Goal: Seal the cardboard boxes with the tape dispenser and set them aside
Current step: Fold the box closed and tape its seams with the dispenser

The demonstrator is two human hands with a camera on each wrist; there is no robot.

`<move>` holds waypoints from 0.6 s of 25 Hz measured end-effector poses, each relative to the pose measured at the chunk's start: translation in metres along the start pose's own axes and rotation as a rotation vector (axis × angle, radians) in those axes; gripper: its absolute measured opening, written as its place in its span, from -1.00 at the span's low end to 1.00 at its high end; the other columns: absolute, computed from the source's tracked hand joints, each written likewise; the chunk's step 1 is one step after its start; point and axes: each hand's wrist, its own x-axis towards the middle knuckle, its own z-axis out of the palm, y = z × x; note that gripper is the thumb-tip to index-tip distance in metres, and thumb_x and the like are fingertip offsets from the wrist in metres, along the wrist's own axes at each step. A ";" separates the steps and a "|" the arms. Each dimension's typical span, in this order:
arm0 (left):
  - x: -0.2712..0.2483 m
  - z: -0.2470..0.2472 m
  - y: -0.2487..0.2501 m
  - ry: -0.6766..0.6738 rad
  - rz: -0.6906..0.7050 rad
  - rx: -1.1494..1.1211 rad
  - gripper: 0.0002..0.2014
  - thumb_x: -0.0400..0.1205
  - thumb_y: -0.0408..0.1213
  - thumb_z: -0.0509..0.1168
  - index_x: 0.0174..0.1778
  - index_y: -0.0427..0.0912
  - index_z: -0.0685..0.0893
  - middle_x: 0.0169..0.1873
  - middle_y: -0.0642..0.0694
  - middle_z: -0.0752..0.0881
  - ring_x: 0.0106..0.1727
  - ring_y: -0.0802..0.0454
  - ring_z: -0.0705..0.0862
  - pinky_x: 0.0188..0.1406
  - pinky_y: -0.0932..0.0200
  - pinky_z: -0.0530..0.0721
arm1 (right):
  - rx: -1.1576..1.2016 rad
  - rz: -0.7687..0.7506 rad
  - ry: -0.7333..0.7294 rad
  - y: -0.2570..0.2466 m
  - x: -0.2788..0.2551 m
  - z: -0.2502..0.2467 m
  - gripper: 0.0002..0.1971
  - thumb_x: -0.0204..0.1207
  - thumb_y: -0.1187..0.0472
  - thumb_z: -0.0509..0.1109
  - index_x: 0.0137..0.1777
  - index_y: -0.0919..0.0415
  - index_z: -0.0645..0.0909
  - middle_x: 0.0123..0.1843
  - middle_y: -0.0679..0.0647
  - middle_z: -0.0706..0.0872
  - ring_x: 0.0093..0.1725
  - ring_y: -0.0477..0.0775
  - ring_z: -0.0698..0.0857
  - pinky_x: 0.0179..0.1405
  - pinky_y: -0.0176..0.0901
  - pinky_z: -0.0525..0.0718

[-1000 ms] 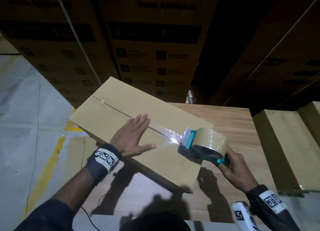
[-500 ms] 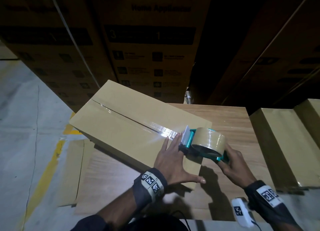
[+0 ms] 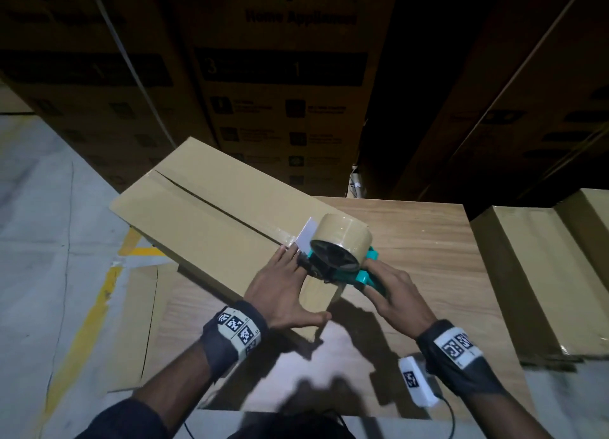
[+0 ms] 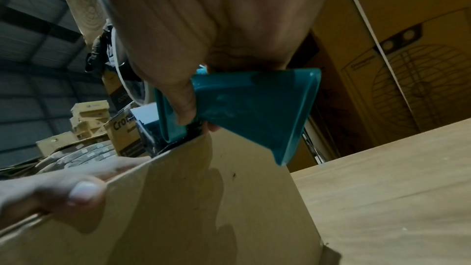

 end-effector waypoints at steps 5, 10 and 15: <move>-0.001 -0.001 0.000 0.000 -0.012 -0.006 0.28 0.38 0.73 -0.03 0.83 -0.10 -0.20 0.80 -0.06 -0.31 0.80 -0.04 -0.34 0.79 -0.12 -0.20 | -0.063 0.022 -0.025 0.006 -0.040 -0.056 -0.55 0.57 0.38 0.52 0.29 -0.16 0.61 0.19 -0.38 0.70 0.14 -0.27 0.70 0.05 -0.19 0.70; -0.002 -0.002 0.003 -0.005 0.000 0.026 0.28 0.41 0.71 -0.09 0.81 -0.16 -0.30 0.77 -0.08 -0.38 0.79 -0.02 -0.38 0.79 -0.09 -0.29 | -0.095 0.046 -0.022 0.009 -0.095 -0.102 -0.19 0.49 0.47 0.58 0.42 -0.50 0.53 0.30 -0.44 0.70 0.23 -0.27 0.73 0.15 -0.28 0.70; 0.002 -0.003 0.009 -0.013 0.140 0.007 0.09 0.56 0.47 0.02 0.81 -0.13 -0.27 0.78 -0.09 -0.32 0.80 0.04 -0.32 0.80 -0.10 -0.17 | -0.080 0.060 -0.002 0.016 -0.096 -0.096 -0.41 0.52 0.47 0.55 0.34 -0.22 0.61 0.27 -0.24 0.73 0.23 -0.11 0.75 0.13 0.10 0.78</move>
